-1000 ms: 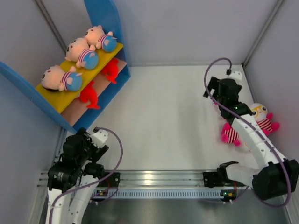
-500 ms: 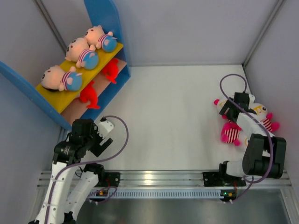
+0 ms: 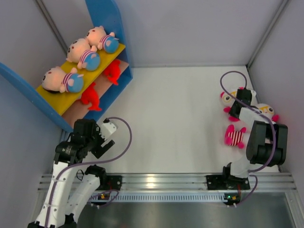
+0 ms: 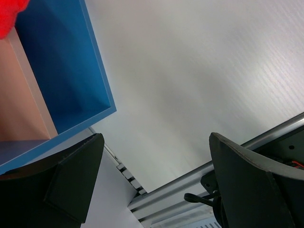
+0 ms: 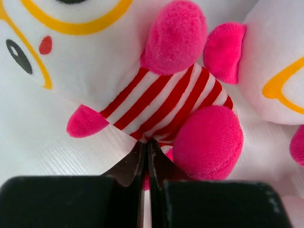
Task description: Place and organize the stuffed toys onto the shelf
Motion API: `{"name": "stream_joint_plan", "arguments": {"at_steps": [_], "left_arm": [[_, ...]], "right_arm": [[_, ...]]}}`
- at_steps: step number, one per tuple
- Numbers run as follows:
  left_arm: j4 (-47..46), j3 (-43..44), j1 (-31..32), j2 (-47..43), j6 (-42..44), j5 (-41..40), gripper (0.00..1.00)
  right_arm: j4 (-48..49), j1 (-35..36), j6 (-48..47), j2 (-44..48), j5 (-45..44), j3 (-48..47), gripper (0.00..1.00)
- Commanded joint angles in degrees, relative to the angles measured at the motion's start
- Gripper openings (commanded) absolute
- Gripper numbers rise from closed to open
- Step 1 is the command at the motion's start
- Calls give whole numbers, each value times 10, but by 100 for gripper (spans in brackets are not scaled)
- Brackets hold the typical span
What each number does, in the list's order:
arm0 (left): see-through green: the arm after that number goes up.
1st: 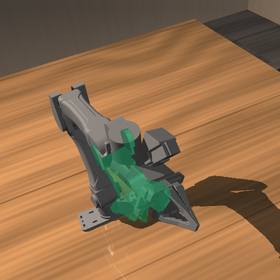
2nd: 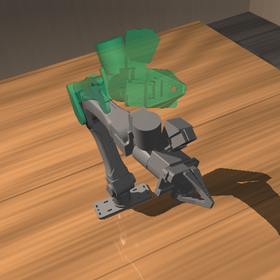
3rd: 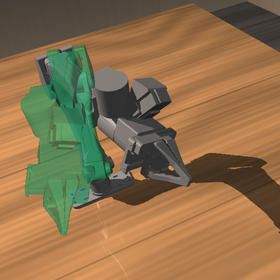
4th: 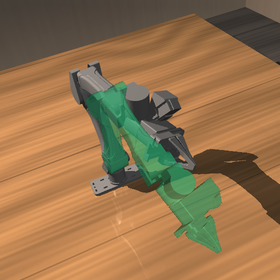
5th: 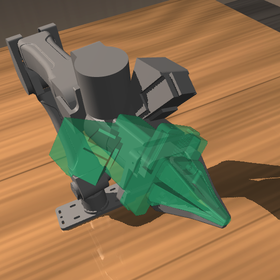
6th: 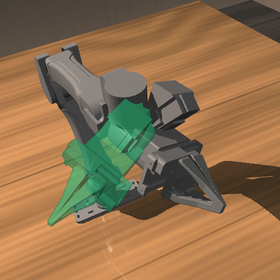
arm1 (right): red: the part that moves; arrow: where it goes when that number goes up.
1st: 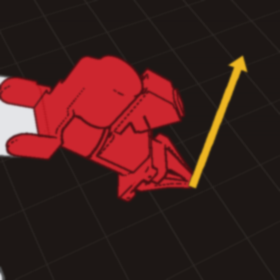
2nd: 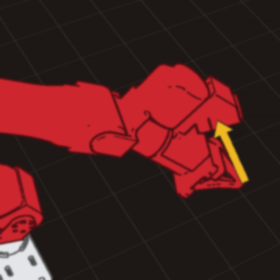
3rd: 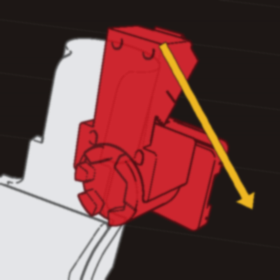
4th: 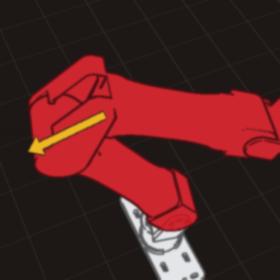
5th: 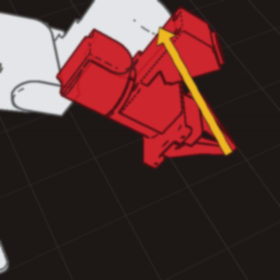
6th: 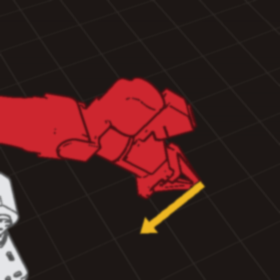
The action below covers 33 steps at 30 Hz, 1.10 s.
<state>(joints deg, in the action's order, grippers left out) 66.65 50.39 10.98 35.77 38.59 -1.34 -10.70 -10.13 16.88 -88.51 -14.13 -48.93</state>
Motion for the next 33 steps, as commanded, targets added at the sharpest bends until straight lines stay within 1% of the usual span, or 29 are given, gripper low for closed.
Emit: {"name": "stream_joint_plan", "arguments": {"at_steps": [1,4,7,9,11,14,16,17,19,20,22,23,25,26,27,29,30,32,33], "left_arm": [[-13,-11,-3,8,14,5,98],[-14,-7,-3,37,4,11,98],[-14,13,-3,61,-11,3,98],[-13,24,-3,66,-21,4,98],[-14,30,-3,68,-27,11,98],[-14,35,-6,71,-47,11,98],[-15,35,-6,73,-58,36,98],[-15,37,-6,72,-63,43,98],[-14,42,-6,73,-73,70,98],[-15,49,-8,74,-77,79,98],[-14,57,-17,70,-89,94,98],[-14,59,-21,69,-91,94,97],[-14,68,-32,61,-91,86,97],[-14,73,-33,59,-91,86,97],[-14,80,-36,59,-91,91,97],[-17,107,-38,63,-100,123,98],[-17,116,-40,68,-112,138,98],[-21,138,-40,73,-124,181,98],[-23,141,-40,76,-129,190,98]], "right_arm": [[3,20,-26,16,-16,-27,0],[0,58,-32,60,-35,-35,0],[4,97,-40,83,-36,-47,0],[-5,146,-44,93,-34,-69,0],[-13,176,-44,98,-34,-84,0],[6,256,-33,105,-11,-93,0],[23,293,-26,111,-13,-83,0],[34,328,-10,109,-12,-83,0],[52,363,-6,99,-5,-88,0],[51,403,-11,93,-14,-96,0],[38,444,-14,75,-20,-128,0],[33,475,-12,71,-13,-136,0],[62,501,-8,76,8,-130,0],[77,524,-3,77,36,-123,0],[101,532,9,79,57,-111,0],[150,550,30,71,121,-94,0],[160,560,32,63,121,-93,0],[142,596,40,27,122,-112,0],[140,607,42,16,124,-127,0]]}}
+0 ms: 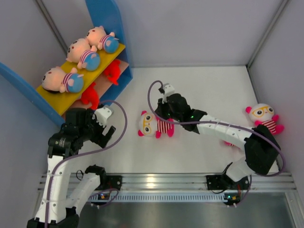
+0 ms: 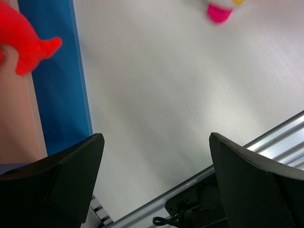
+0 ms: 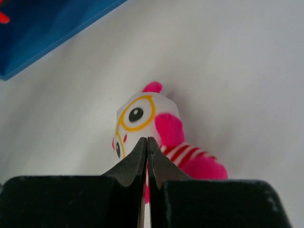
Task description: Place and organize the stuffed toys onto the shelf
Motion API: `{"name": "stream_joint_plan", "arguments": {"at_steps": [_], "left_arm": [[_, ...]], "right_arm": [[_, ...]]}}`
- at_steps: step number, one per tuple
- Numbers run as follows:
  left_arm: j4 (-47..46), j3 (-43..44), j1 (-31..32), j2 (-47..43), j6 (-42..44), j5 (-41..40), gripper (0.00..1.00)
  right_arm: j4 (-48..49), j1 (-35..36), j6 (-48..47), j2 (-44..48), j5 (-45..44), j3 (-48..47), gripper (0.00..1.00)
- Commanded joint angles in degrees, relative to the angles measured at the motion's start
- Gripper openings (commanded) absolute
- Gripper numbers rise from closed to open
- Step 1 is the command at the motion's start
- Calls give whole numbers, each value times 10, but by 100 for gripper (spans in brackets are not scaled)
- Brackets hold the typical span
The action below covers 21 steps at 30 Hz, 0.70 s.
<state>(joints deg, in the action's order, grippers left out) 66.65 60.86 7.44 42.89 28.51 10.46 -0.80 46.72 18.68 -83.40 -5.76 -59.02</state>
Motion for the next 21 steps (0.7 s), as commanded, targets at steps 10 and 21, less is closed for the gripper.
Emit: {"name": "stream_joint_plan", "arguments": {"at_steps": [10,21], "left_arm": [[-67,18,-4,45,-51,62,96],[-79,-14,-4,31,-33,57,96]], "right_arm": [[78,99,41,-48,45,-43,0],[-86,-105,-5,61,170,51,79]]}}
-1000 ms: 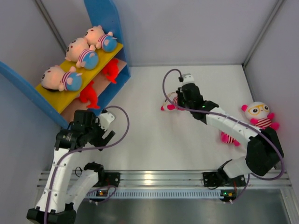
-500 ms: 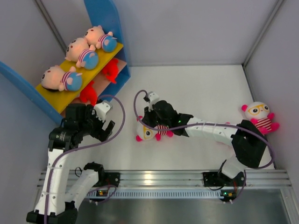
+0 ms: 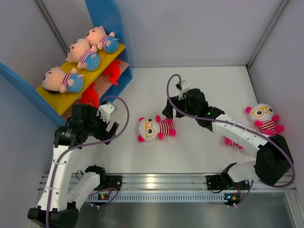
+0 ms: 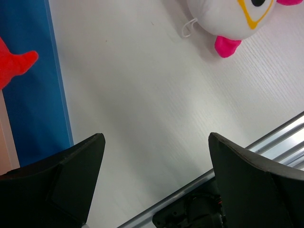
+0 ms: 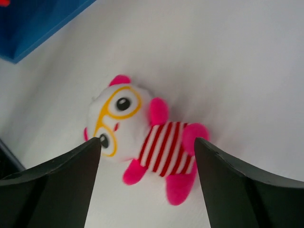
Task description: Place and organize the stuffed toys onto the shelf
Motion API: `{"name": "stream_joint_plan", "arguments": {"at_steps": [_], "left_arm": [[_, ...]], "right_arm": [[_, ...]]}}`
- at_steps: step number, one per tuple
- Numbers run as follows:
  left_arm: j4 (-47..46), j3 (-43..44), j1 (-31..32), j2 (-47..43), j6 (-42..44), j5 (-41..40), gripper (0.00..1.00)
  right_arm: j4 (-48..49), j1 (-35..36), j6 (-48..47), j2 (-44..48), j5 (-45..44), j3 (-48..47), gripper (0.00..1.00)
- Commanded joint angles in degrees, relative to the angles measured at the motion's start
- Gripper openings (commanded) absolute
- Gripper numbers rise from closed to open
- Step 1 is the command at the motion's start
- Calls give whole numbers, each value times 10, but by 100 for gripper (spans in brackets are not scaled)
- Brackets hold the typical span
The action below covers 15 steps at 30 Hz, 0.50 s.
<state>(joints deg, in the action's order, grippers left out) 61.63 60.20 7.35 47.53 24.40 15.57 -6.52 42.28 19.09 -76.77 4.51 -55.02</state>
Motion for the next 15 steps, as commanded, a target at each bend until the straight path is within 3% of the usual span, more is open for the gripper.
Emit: {"name": "stream_joint_plan", "arguments": {"at_steps": [1,4,7,10,15], "left_arm": [[-27,-10,-3,-19,9,5,96],[-27,-23,-3,-34,21,-20,97],[-27,-53,-3,-51,39,-68,97],[-27,-93,-3,-74,54,-117,98],[-28,-144,-3,-102,50,-150,98]], "right_arm": [[-11,-76,-14,-21,91,11,83],[12,-117,-5,-78,175,4,84],[26,-121,-4,-125,199,7,85],[106,-131,18,-158,254,36,86],[168,-141,61,-219,279,46,82]]}}
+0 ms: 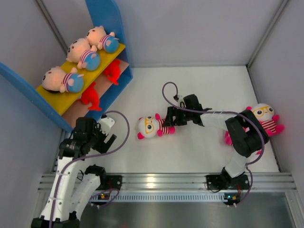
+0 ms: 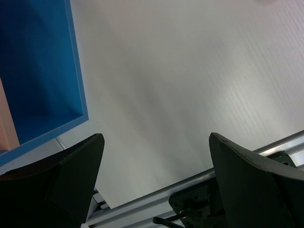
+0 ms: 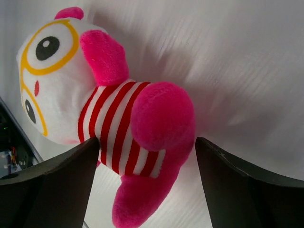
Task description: Place and organize the stuffed toys onto the shelf
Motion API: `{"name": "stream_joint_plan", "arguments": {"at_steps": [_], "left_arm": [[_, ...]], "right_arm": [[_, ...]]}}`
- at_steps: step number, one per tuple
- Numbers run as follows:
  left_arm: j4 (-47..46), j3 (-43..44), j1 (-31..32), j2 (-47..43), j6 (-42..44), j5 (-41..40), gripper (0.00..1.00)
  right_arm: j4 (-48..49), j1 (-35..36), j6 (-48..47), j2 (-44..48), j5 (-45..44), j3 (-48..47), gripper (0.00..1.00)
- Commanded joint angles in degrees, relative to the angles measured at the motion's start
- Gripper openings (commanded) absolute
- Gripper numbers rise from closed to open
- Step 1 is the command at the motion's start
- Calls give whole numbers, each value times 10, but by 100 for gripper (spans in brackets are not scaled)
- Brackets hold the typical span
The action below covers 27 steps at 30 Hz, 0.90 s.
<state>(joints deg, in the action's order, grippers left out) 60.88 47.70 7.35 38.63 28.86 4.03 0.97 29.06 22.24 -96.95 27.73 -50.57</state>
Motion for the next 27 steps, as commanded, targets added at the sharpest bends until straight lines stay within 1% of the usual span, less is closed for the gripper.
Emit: {"name": "stream_joint_plan", "arguments": {"at_steps": [1,2,3,4,5,6,7,8,9,11,13,14,16,17,19,20,21,22,23,24,25,26,27], "left_arm": [[-23,-37,-3,-15,6,-34,98],[-30,-45,-3,-17,2,-56,98],[-36,-54,-3,-22,-6,-65,98],[-53,-73,-3,-23,-8,-88,98],[-61,-81,-3,-29,-11,-99,98],[-69,-89,-3,-33,-27,-110,98],[-82,-104,-3,-36,-39,-130,98],[-83,-109,-3,-41,-40,-145,98],[-88,-113,-3,-44,-54,-163,98],[-100,-127,-4,-51,-64,-196,98],[-106,-132,-9,-63,-73,-203,98],[-112,-133,-19,-72,-75,-207,98],[-117,-139,-29,-85,-76,-208,98],[-117,-140,-35,-97,-75,-206,98],[-117,-141,-38,-102,-73,-199,98],[-117,-140,-38,-100,-72,-196,98],[-118,-140,-38,-98,-69,-190,98],[-118,-141,-38,-96,-69,-188,98],[-119,-141,-38,-98,-68,-187,98],[-119,-141,-38,-100,-66,-184,98],[-121,-143,-38,-102,-67,-182,98],[-121,-143,-38,-108,-65,-180,98],[-121,-143,-38,-110,-64,-179,98]], "right_arm": [[104,-9,52,-25,53,5,79],[111,-8,62,-29,60,11,75],[129,-8,71,-36,64,14,70],[140,-8,87,-35,65,20,49],[151,-8,96,-34,66,30,35],[162,-8,104,-25,66,35,24],[176,-9,116,-19,66,36,6],[181,-9,124,-14,66,30,0],[187,-9,135,-8,64,26,0],[220,-7,190,-12,54,3,0],[237,-2,247,-32,37,-24,0],[241,6,261,-41,6,-60,0],[246,18,297,-77,-28,-100,0],[249,31,306,-93,-55,-148,0],[229,44,324,-154,-79,-209,0],[215,57,327,-177,-100,-278,0],[176,64,330,-226,-108,-316,0],[157,70,335,-251,-121,-353,0],[140,80,337,-273,-144,-423,0],[107,85,339,-318,-157,-456,0],[97,94,349,-340,-179,-516,0],[85,99,356,-380,-188,-542,0],[76,101,376,-399,-195,-565,0]]}}
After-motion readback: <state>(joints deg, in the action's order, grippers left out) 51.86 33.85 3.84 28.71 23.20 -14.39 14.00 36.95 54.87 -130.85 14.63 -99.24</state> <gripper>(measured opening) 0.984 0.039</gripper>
